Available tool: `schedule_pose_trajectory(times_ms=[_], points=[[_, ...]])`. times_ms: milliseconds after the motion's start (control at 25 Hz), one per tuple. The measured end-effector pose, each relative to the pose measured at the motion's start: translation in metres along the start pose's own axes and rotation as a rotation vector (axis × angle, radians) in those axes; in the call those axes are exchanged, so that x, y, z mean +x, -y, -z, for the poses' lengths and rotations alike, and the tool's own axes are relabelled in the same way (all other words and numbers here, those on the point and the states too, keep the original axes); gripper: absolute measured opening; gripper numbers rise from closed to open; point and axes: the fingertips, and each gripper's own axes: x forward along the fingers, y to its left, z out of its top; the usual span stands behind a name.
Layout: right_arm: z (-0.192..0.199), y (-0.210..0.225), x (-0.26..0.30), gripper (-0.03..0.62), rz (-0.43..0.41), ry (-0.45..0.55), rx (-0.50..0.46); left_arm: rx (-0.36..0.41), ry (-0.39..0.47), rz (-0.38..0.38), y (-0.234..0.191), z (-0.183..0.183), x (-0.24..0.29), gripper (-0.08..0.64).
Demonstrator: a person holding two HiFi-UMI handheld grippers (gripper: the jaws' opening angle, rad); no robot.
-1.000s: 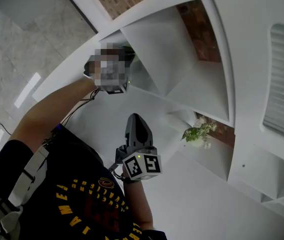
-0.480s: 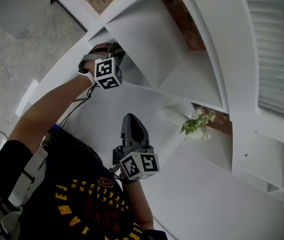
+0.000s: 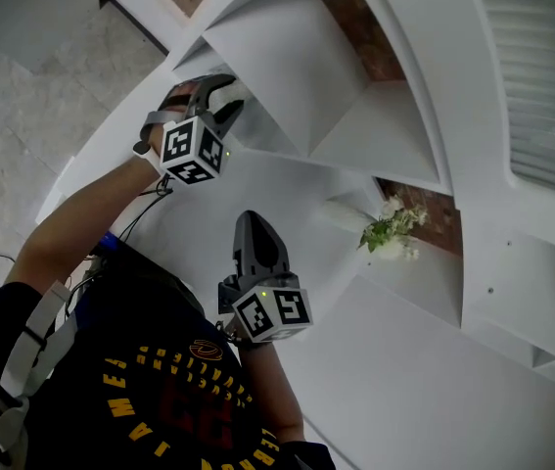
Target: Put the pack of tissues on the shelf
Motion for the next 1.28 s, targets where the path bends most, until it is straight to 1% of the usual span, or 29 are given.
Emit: schedule_pose_trajectory(times_ms=[160, 320, 400, 520, 760, 920, 1040, 1280], points=[[0.000, -0.002, -0.004, 0.008, -0.016, 0.011, -0.003, -0.153, 0.109, -0.023, -0.003, -0.028, -0.035, 0.173], [0.000, 0.000, -0.010, 0.007, -0.023, 0.029, 0.008, -0.269, 0.207, -0.018, 0.000, -0.060, -0.071, 0.173], [-0.001, 0.000, -0.013, 0.007, -0.028, 0.041, 0.011, -0.320, 0.225, -0.013, 0.006, -0.065, -0.090, 0.173], [-0.003, 0.002, -0.019, 0.008, -0.035, 0.059, 0.005, -0.385, 0.216, 0.001, 0.020, -0.064, -0.116, 0.173], [-0.003, -0.003, -0.026, 0.007, -0.075, 0.088, -0.005, -0.468, 0.214, 0.066, 0.060, -0.073, -0.163, 0.172], [-0.008, -0.011, -0.030, 0.008, -0.111, 0.111, -0.017, -0.536, 0.200, 0.113, 0.079, -0.077, -0.193, 0.172], [-0.018, -0.016, -0.035, 0.007, -0.120, 0.146, -0.049, -0.557, 0.205, 0.110, 0.084, -0.081, -0.217, 0.172], [-0.038, -0.038, -0.048, 0.008, -0.176, 0.205, -0.131, -0.579, 0.225, 0.084, 0.086, -0.089, -0.258, 0.167]])
